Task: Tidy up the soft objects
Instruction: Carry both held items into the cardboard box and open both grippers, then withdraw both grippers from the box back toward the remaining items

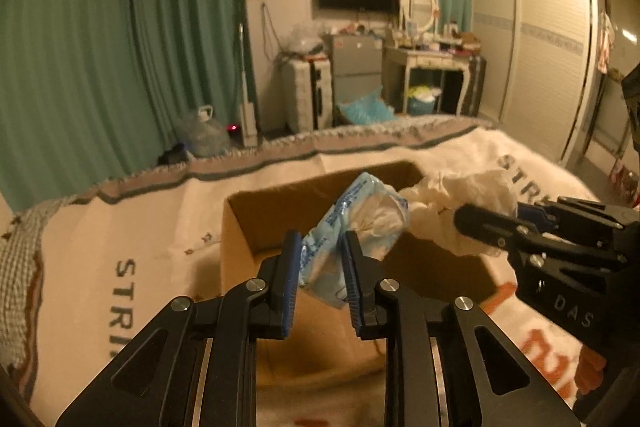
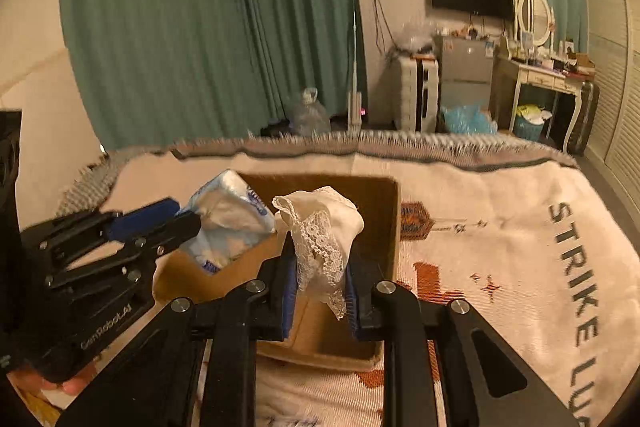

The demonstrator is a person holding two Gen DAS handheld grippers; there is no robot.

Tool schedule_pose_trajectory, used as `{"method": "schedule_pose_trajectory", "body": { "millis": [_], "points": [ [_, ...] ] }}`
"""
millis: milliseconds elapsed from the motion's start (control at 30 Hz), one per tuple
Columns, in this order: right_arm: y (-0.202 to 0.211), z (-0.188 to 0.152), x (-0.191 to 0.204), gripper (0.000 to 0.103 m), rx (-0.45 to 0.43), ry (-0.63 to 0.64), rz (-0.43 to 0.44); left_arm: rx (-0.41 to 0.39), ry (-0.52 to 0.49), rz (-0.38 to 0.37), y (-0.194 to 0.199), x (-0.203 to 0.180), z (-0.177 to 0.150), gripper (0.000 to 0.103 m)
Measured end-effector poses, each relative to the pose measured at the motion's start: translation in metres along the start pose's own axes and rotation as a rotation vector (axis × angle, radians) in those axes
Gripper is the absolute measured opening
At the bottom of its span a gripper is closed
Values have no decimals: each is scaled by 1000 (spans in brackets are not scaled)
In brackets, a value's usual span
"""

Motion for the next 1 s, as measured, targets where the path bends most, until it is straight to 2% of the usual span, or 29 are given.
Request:
{"method": "schedule_pose_trajectory", "body": {
  "millis": [100, 133, 167, 200, 233, 267, 300, 467, 567, 667, 700, 767, 867, 933, 1000],
  "points": [
    [-31, -5, -4, 21, 38, 11, -5, 10, -21, 12, -18, 7, -3, 25],
    [-38, -6, -6, 28, 48, 14, -5, 22, -32, 19, -25, 7, -4, 25],
    [-44, -8, -7, 32, 56, 14, -10, 35, -38, 26, -29, 8, -5, 36],
    [-48, -9, -9, 44, 60, 10, -22, 50, -38, 38, -33, 10, -5, 54],
    [-51, -9, -11, 54, 57, 7, -32, 48, -26, 47, -34, 13, -5, 64],
    [-50, -10, -15, 58, 53, 1, -37, 33, -15, 52, -33, 15, -4, 75],
    [-49, -12, -17, 63, 48, -7, -43, 8, 2, 59, -28, 18, -3, 76],
    [-25, -11, -25, 67, 38, -28, -50, -2, 56, 44, -5, 30, 6, 76],
    [12, -6, -26, 71, 10, -30, -70, -64, 70, 85, 40, 38, 16, 76],
    [69, -1, -18, 74, -49, -28, -76, -134, 72, 61, 109, 41, 22, 76],
    [86, 0, -16, 78, -66, -26, -79, -145, 70, 56, 122, 41, 23, 79],
    [130, -1, -5, 84, -101, -12, -90, -177, 62, 53, 174, 38, 18, 92],
    [187, -10, 17, 102, -128, 28, -89, -226, 44, 47, 228, 32, 10, 93],
    [218, -20, 32, 103, -145, 49, -108, -245, 28, 39, 266, 27, -5, 93],
    [242, -33, 47, 103, -152, 74, -132, -255, 23, 22, 284, 25, -14, 93]
  ]
}}
Point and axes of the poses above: each gripper's, at about its wrist camera, not at the fingertips, and y roughly against the way its jaws point, x to its left, z to its top, the point moved 9 cm from there along -y, roughly the way its jaws point, and after that the axes turned 13 degrees about x, right-handed, at the moved point
